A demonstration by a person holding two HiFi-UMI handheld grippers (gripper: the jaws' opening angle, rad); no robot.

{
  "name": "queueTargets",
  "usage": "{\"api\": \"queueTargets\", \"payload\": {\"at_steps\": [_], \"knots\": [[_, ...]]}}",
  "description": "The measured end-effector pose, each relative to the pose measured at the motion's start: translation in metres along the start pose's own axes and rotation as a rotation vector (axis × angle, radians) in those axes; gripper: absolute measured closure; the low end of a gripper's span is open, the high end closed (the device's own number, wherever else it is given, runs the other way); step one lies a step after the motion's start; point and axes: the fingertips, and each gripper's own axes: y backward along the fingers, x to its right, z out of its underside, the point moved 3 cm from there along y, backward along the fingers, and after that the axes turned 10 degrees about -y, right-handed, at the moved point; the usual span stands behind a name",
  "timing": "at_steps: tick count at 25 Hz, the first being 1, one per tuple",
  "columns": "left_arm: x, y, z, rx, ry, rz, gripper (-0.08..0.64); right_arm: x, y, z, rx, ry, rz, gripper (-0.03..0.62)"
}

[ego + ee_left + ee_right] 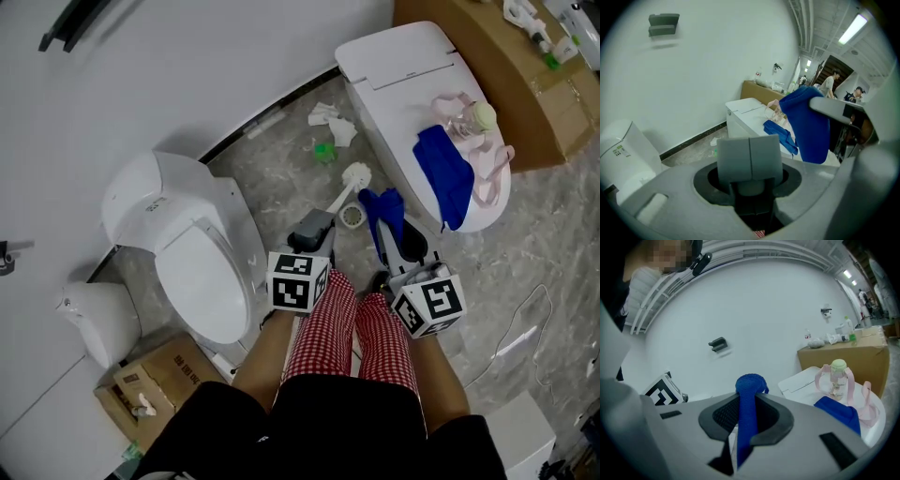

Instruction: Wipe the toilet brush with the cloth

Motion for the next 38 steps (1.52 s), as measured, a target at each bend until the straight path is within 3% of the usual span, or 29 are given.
{"api": "queueTargets", "payload": {"at_steps": [18, 25, 30, 38], "knots": [[-0.003, 0.076, -0.08, 0.209, 0.028, -0.075, 0.393, -0.038, 0.011, -0.06, 0.068, 0.071, -0.062, 0.528], [0.009, 0.106, -0.11, 0.282, -0.016, -0.07, 0.393, -0.054, 0.02, -0.086, 0.113, 0.092, -0.097, 0.528], [0.027, 0.13, -0.135, 0.335, -0.097, -0.03, 0.392, -0.066, 0.034, -0.11, 0.153, 0.193, -0.1, 0.528], [0.048, 0.171, -0.169, 0.416, -0.153, -0.004, 0.392, -0.079, 0.059, -0.152, 0.245, 0.181, -0.125, 0.528]]}}
